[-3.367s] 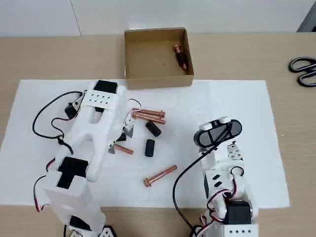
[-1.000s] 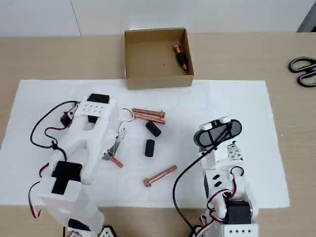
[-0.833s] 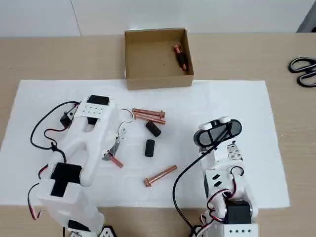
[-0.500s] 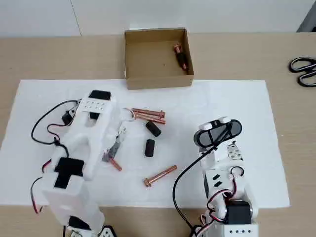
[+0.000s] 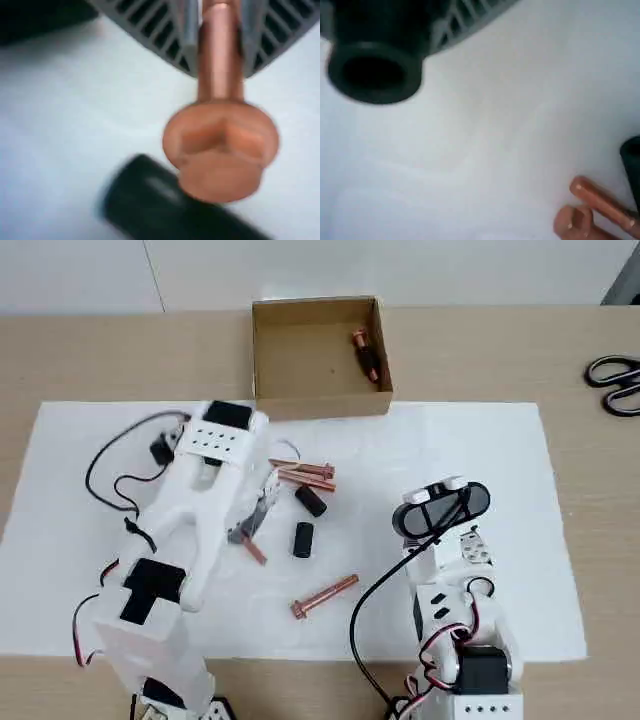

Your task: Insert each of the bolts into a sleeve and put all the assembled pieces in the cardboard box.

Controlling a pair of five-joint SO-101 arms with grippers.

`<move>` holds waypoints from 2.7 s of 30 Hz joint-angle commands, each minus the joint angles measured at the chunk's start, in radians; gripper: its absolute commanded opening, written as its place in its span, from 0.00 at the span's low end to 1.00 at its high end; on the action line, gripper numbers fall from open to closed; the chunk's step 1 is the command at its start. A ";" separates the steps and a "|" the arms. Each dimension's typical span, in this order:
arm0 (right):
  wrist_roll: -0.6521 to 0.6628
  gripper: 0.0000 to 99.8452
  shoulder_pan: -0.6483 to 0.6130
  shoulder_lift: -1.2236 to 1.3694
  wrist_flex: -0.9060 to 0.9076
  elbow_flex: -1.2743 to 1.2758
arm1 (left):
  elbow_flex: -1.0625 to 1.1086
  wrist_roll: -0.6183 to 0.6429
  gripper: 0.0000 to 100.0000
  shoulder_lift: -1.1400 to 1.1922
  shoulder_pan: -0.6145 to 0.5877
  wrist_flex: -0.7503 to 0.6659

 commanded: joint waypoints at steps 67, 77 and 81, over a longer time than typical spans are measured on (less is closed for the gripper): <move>-0.083 0.01 -0.374 -0.021 -0.723 0.126 | 0.967 -0.660 0.01 -1.375 0.373 -1.393; -0.077 0.01 -0.374 -0.019 -0.716 0.126 | 0.966 -0.795 0.01 -1.378 0.414 -1.347; -0.077 0.01 -0.374 -0.019 -0.716 0.126 | 0.966 -0.798 0.01 -1.376 0.450 -1.329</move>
